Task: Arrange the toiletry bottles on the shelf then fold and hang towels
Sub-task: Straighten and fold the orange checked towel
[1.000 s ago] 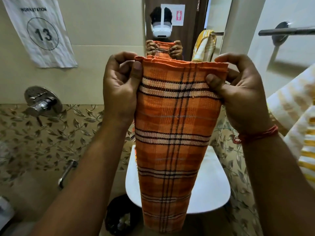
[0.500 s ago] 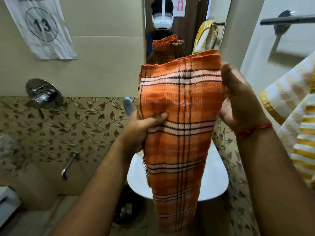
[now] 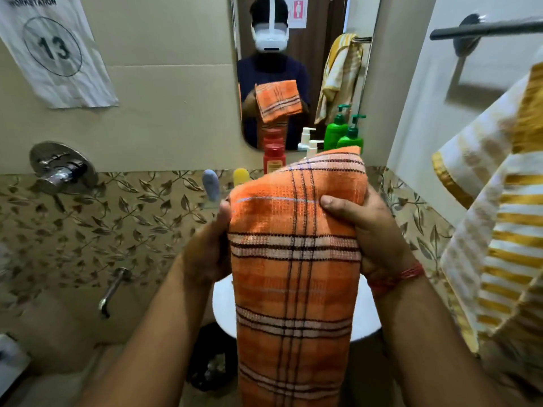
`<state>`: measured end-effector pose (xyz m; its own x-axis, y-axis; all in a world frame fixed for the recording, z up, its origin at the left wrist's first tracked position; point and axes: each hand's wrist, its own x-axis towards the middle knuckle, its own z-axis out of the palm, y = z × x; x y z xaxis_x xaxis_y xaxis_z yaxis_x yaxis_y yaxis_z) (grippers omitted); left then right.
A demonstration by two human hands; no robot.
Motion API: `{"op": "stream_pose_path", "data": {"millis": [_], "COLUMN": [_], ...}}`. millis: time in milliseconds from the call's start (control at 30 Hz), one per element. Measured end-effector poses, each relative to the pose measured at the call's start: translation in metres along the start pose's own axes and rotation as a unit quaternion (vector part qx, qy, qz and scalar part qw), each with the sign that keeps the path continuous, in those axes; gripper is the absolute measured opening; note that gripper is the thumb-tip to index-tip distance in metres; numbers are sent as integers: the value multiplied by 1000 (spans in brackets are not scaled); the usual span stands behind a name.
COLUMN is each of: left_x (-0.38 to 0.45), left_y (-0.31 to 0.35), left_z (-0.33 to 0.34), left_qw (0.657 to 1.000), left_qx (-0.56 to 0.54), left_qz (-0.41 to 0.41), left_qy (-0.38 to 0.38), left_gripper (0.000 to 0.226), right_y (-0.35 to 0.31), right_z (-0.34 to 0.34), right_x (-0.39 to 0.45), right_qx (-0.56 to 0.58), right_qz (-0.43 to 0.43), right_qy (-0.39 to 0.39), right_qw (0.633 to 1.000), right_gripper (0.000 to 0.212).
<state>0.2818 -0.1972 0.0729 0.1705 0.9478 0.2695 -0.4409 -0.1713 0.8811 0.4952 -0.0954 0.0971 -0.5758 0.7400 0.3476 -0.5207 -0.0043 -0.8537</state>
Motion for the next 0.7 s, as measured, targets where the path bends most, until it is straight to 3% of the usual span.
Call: {"op": "stream_pose_path", "data": {"millis": [67,167,233,333,400,467,533,600,700], "left_x": [-8,-2,10,25,37,49,58,62,59], "left_y": [-14,-17,-15,-9,2,17,32,47,63], "left_z": [-1,5,14,26,34,43,51,51,35], "left_qw": [999,989,976,969,966,955,937,923,948], "left_qx": [-6,130,180,152,137,175,229,264,258], "left_qz": [-29,-8,18,72,94,104,112,121,62], "left_qy": [42,67,125,182,200,217,238,254,175], "left_gripper": [97,71,50,25,23,25,21,19,46], "right_y": [0,-1,-3,-7,-6,0,4,2,-7], "right_z": [-1,-4,-11,-33,-43,-47,-41,-32,-21], "right_x": [4,11,15,4,-7,-11,-8,1,13], "right_qx": [-9,-29,-3,97,161,187,85,-10,-10], "right_qz": [15,69,110,153,136,116,74,24,-19], "right_qy": [40,121,122,-53,-161,-208,-150,-29,33], "right_qw": [999,990,986,982,964,953,982,999,999], "right_gripper": [27,28,37,57,54,52,57,53,48]}}
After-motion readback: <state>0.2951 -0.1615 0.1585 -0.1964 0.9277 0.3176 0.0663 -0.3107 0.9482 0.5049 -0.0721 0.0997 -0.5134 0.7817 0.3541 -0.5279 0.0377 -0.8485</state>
